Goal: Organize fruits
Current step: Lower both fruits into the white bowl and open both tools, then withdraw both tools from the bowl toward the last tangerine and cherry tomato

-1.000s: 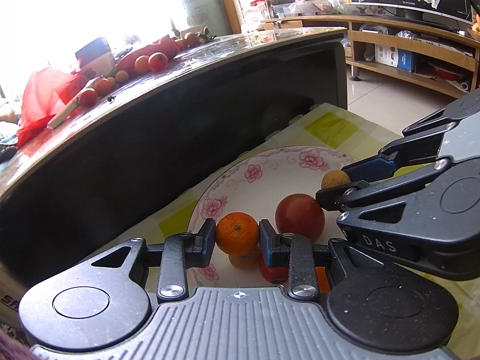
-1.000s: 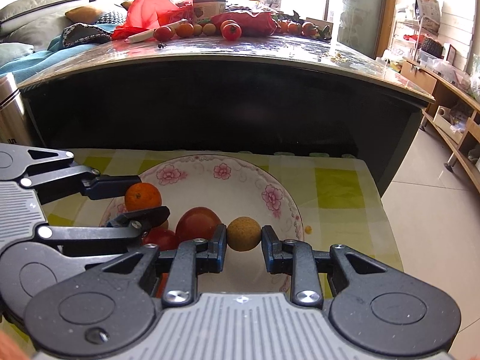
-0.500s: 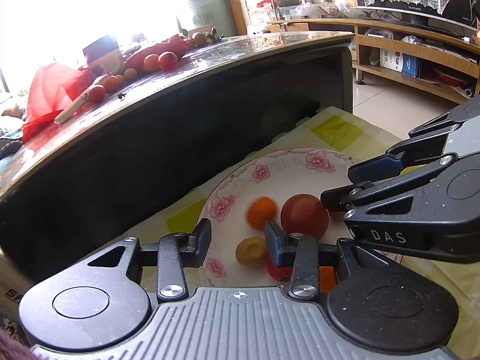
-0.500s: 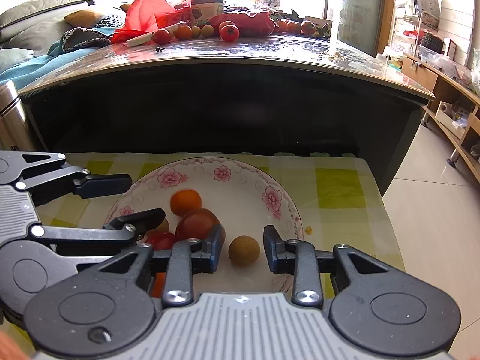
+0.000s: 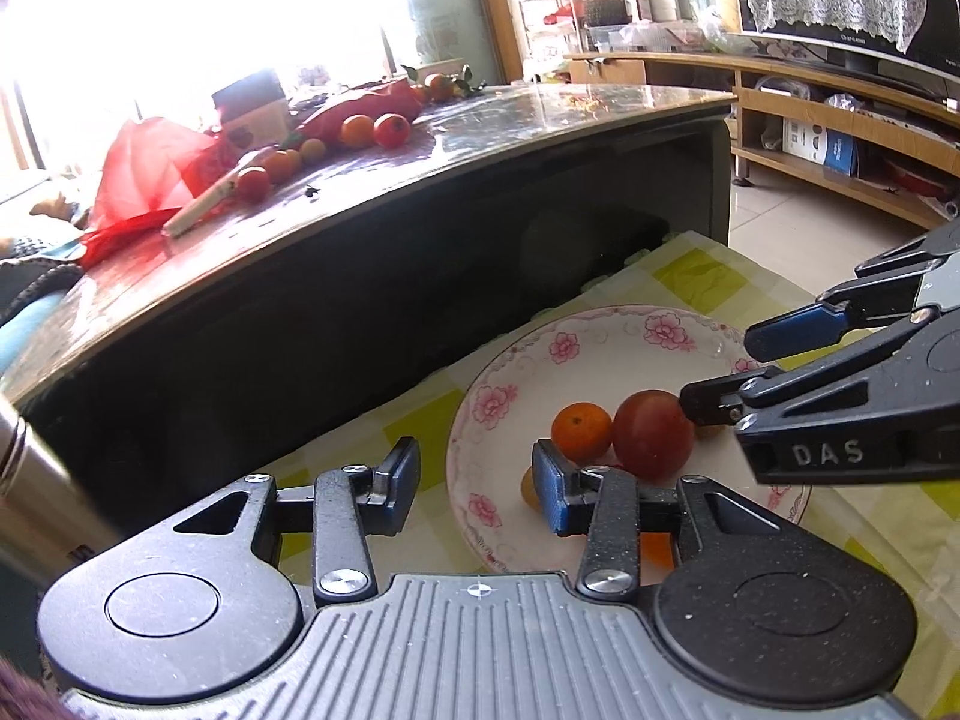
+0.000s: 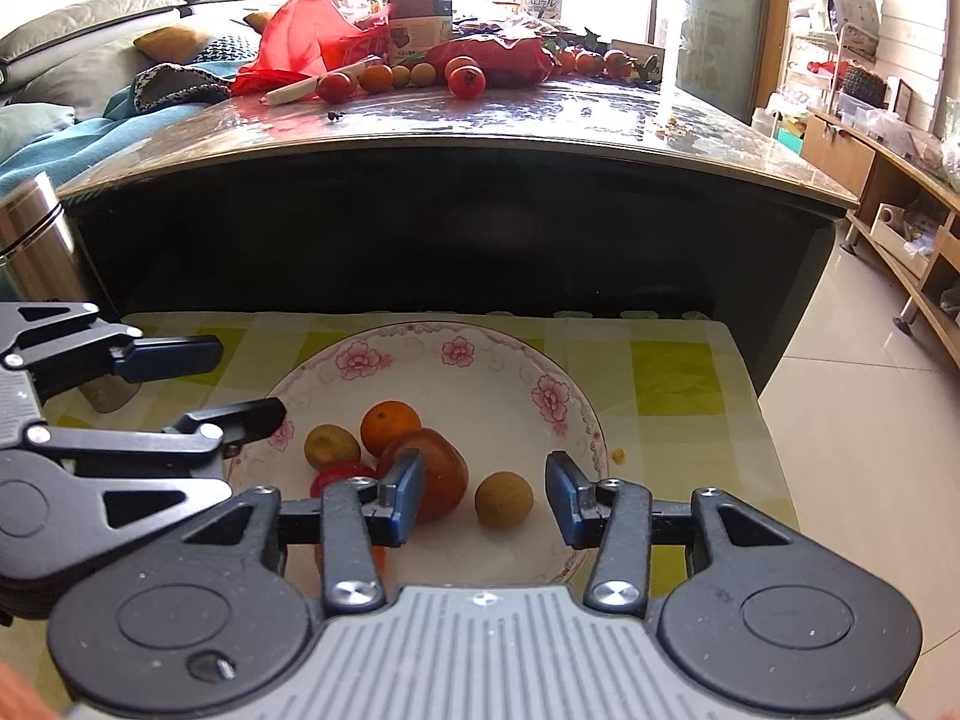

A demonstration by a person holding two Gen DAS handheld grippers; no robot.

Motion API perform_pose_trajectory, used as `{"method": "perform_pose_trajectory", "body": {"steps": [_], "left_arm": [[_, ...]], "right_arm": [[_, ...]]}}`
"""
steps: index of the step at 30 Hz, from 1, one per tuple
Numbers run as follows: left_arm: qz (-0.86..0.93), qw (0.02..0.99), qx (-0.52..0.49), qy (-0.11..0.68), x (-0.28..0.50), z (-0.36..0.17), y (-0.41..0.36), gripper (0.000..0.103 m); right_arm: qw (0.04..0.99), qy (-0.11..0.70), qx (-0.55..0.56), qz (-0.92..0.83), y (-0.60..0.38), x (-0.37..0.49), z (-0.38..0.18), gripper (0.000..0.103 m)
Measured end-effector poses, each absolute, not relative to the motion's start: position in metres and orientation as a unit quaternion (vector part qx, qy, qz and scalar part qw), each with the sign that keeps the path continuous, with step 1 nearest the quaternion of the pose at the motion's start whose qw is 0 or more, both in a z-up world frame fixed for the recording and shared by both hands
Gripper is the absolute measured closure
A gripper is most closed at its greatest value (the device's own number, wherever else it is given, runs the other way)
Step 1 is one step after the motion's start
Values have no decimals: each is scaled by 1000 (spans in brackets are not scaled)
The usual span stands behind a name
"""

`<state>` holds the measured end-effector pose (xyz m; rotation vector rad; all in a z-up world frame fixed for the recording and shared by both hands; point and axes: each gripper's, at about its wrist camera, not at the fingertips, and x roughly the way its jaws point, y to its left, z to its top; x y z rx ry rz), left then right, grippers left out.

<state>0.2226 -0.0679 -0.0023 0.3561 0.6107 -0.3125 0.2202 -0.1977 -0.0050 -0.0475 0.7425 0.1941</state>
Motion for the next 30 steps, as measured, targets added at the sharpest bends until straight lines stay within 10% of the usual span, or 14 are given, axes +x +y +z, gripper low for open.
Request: {"method": "perform_pose_trajectory", "body": {"steps": [30], "left_arm": [[-140,914,170,340,163,-12,0,45]], "right_arm": [[886,425,14,183,-151,147,-15,54]]}}
